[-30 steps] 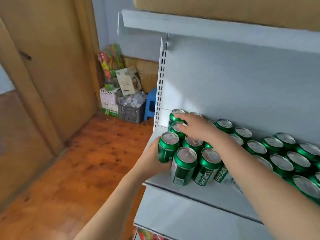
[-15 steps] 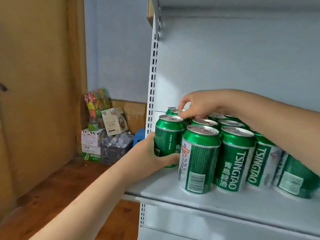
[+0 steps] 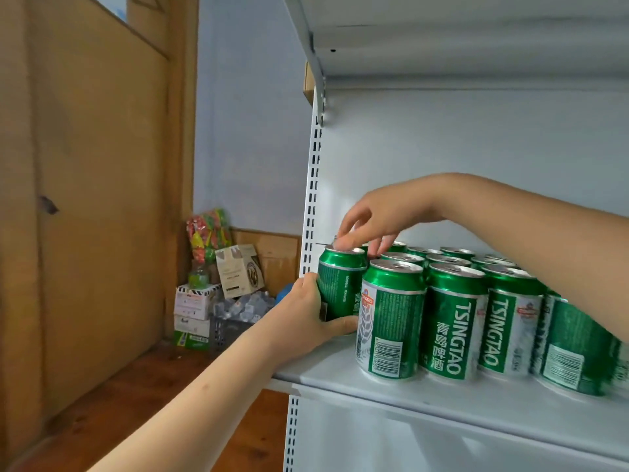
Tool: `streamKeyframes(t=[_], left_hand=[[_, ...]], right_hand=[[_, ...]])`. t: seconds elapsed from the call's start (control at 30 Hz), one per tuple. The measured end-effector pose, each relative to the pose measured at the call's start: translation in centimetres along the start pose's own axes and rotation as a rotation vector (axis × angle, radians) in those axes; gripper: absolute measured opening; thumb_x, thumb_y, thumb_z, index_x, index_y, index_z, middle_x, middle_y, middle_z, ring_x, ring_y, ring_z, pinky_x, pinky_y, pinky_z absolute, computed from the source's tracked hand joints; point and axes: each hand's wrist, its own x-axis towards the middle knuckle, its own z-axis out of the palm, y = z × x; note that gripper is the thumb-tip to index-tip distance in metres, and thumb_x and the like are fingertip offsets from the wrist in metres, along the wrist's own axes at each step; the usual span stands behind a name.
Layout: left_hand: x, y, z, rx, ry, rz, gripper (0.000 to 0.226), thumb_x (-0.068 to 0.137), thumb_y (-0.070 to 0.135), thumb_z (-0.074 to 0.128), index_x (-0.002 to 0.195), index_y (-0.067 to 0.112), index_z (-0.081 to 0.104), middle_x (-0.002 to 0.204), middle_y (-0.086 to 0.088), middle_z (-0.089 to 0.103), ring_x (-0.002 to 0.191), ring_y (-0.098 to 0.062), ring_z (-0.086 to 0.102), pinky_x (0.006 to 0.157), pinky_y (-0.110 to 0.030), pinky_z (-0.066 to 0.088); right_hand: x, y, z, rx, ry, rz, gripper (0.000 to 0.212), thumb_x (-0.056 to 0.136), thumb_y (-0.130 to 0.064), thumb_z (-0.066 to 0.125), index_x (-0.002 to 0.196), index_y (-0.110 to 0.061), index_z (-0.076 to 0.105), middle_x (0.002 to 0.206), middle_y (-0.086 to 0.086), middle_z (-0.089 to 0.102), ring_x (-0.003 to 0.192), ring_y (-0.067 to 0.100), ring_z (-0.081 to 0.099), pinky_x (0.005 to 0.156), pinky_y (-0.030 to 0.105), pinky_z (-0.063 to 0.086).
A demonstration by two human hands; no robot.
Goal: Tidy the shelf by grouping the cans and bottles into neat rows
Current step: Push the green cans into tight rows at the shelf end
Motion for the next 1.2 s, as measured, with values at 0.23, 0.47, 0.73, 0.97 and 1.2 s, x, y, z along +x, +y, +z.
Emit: streamKeyframes(t=[0.23,0.47,0.73,0.97,1.2], left_hand=[[0.0,0.4,0.2,-0.051,-0.032,0.092,0.039,0.085,0.051,0.067,0.118,0.047,0.045,0.120,0.020,0.045,0.119,-0.002,0.043,0.104,-0.028,0.040],[0.2,0.5,0.2,-0.111,-0.063,0.131,0.049,0.095,0.039,0.060,0.131,0.048,0.028,0.115,0.045,0.042,0.102,0.035,0.039,0.083,0.007,0.030],[-0.3,0.9,-0.1,-0.077,-0.002,0.138,0.049,0.088,0.044,0.068,0.124,0.051,0.035,0.117,0.036,0.051,0.103,0.013,0.052,0.077,0.003,0.036],[-1.3,1.6,-0.4,-0.122,-0.019,0.158,0.065,0.090,0.033,0.068,0.132,0.043,0.021,0.107,0.042,0.041,0.087,0.040,0.039,0.076,0.009,0.033],[-0.5,0.8,0.0,-0.075,-0.020,0.137,0.066,0.090,0.039,0.067,0.140,0.034,0.025,0.119,0.035,0.050,0.101,0.025,0.048,0.080,0.002,0.037]], right_hand=[[-0.8,1.1,0.9,0.077,-0.082,0.013,0.049,0.088,-0.035,0.069,0.135,-0.030,0.056,0.137,-0.001,0.054,0.112,0.006,0.058,0.087,0.018,0.050],[0.5,2.5,1.3,0.327,-0.040,0.146,0.067,0.095,-0.057,0.043,0.135,-0.003,0.050,0.150,0.011,0.040,0.125,0.023,0.053,0.107,0.033,0.045],[-4.1,2.5,0.4,-0.085,0.218,0.098,0.056,0.095,-0.062,0.039,0.128,-0.021,0.057,0.126,-0.003,0.060,0.113,0.016,0.060,0.106,0.037,0.042],[-6.6,3.4,2.1,-0.075,0.026,0.132,0.045,0.089,-0.030,0.067,0.133,-0.030,0.056,0.121,-0.006,0.059,0.112,0.014,0.055,0.103,0.030,0.041],[-3.9,4.8,1.5,-0.186,0.218,0.115,0.046,0.083,-0.043,0.073,0.121,-0.018,0.065,0.114,-0.006,0.063,0.107,0.016,0.058,0.100,0.036,0.046]])
